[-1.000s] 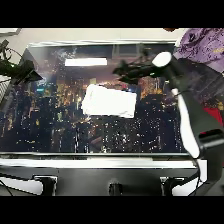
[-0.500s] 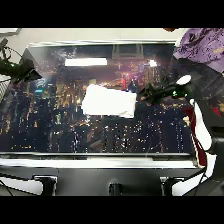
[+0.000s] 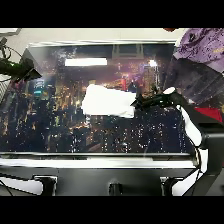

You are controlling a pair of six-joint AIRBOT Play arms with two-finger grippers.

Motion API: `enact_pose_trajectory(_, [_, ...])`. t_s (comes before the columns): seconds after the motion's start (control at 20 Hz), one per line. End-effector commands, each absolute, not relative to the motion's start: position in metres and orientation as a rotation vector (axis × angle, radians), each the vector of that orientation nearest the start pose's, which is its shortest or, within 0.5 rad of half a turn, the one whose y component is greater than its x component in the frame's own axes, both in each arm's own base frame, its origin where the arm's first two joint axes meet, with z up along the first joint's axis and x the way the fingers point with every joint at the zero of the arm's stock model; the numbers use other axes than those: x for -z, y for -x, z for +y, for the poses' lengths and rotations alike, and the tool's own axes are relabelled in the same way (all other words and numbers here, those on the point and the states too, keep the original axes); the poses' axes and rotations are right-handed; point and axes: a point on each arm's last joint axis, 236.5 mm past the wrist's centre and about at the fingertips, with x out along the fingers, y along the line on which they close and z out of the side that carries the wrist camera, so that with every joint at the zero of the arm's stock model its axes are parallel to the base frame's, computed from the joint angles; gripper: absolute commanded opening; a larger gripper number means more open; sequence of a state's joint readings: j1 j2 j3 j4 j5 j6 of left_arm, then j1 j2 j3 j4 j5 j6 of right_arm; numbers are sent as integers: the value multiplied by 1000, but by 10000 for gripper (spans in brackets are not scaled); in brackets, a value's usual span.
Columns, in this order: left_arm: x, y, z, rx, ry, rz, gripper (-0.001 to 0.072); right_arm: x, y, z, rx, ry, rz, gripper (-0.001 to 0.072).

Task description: Fold the clothes and pants, and hang the long-sleeved shirts on hangers.

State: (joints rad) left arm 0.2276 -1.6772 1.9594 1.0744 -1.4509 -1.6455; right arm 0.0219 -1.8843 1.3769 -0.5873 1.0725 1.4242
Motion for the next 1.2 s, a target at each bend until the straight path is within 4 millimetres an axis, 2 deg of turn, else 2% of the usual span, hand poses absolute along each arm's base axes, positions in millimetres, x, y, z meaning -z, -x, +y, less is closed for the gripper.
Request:
enact_pose_trajectory(0.0, [-129,-505,2,159,532,1097,17,75,-478,192,-447,-953,1345,27])
enact_pose_trajectory(0.1, [-129,-505,2,159,533,1097,17,52,-490,184,-444,-962,1282,25])
enact_pose_trajectory(0.2, [-129,-504,2,159,533,1098,17,23,-510,163,-415,-1001,1209,25])
enact_pose_trajectory(0.3, [-129,-504,2,159,533,1098,17,-11,-531,124,-365,-1051,1117,25])
enact_pose_trajectory(0.45, [-129,-504,2,159,533,1098,17,-51,-545,44,-230,-1077,992,24])
enact_pose_trajectory(0.55, [-129,-504,2,159,533,1098,17,-71,-539,-14,-105,-1083,920,24])
enact_pose_trajectory(0.7, [-129,-504,2,158,536,1099,17,-99,-516,-96,87,-1073,818,24])
enact_pose_trajectory(0.8, [-128,-504,1,159,536,1102,17,-118,-498,-137,190,-1074,753,24])
enact_pose_trajectory(0.95, [-128,-502,1,152,549,1113,17,-139,-471,-179,330,-1091,684,24])
enact_pose_trajectory(1.15, [-123,-489,-3,157,555,1172,17,-160,-442,-206,478,-1073,627,24])
